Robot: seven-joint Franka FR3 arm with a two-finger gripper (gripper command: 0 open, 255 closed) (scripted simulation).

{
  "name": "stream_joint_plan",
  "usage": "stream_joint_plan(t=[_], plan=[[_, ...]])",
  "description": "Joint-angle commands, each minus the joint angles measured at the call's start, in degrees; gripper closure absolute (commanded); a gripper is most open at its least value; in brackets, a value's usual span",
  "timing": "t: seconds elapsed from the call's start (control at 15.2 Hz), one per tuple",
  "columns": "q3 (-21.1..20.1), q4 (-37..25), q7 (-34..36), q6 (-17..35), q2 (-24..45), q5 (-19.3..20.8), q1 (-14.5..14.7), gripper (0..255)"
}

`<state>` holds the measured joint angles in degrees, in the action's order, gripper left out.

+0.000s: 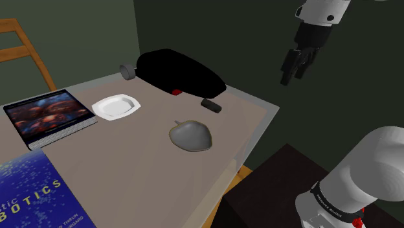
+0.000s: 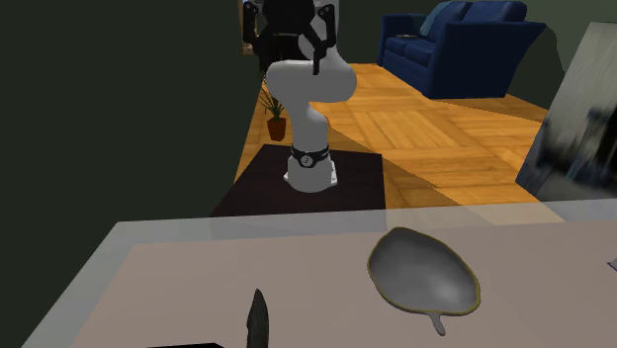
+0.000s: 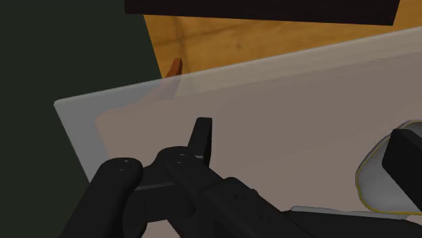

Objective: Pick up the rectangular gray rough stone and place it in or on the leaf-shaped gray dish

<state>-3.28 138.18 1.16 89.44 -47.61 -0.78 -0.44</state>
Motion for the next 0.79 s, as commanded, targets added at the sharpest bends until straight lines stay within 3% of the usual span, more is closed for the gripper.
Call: stream_joint_plan(t=[0.0,0.73], plan=[[0.0,0.0,0.0,0.0,0.0,0.0,0.0,0],[-1.2,-0.4,-3.5,20.4,20.6,3.1,0.4,0]])
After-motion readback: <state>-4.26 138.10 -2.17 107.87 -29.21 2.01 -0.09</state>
